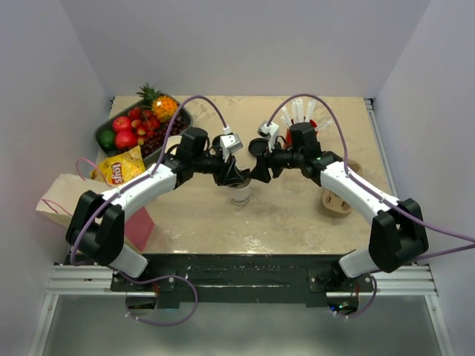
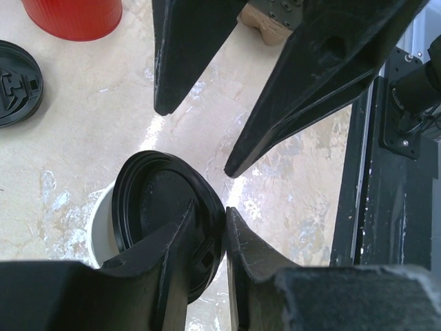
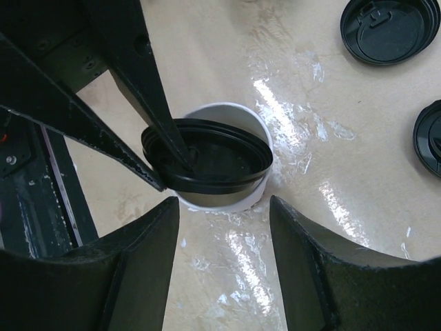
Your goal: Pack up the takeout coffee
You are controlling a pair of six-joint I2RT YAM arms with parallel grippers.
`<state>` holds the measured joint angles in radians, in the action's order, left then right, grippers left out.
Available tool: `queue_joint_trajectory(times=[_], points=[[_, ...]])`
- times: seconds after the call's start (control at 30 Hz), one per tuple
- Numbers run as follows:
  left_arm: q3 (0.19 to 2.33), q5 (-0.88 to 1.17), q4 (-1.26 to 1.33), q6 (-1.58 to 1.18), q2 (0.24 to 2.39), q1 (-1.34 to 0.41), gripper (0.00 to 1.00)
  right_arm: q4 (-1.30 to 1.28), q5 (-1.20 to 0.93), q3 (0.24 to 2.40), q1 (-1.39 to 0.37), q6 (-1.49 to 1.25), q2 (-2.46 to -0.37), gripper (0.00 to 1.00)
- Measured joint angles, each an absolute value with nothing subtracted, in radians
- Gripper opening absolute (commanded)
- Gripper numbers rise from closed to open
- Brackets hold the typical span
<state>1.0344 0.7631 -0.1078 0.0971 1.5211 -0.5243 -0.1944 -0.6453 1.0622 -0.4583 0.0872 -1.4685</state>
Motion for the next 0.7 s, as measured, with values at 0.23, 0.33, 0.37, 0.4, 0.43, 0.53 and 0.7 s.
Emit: queue_joint_trajectory(times=[0.23,0.33,0.37,0.4,0.43,0.53,0.7], points=[[1.013,0.777,-0.073,0.034,1.507,-0.519,0.15,-0.238,-0.644,1.073,-0.458,0.109,-1.422,0.59],[0.996,0.791,-0.043,-0.005,1.502,-0.509,0.12,-0.258,-0.641,1.073,-0.458,0.113,-1.416,0.59],[0.992,0.796,-0.031,-0.015,1.502,-0.505,0.12,-0.265,-0.64,1.074,-0.458,0.114,-1.416,0.59],[0.986,0.802,-0.019,-0.027,1.502,-0.5,0.12,-0.273,-0.639,1.074,-0.458,0.116,-1.416,0.59],[0.98,0.81,-0.008,-0.043,1.501,-0.495,0.12,-0.283,-0.637,1.076,-0.458,0.118,-1.416,0.59],[0.956,0.847,0.044,-0.099,1.497,-0.475,0.12,-0.302,-0.633,1.087,-0.458,0.126,-1.416,0.59],[0.888,0.942,0.219,-0.269,1.493,-0.433,0.13,-0.324,-0.622,1.106,-0.458,0.146,-1.416,0.59]])
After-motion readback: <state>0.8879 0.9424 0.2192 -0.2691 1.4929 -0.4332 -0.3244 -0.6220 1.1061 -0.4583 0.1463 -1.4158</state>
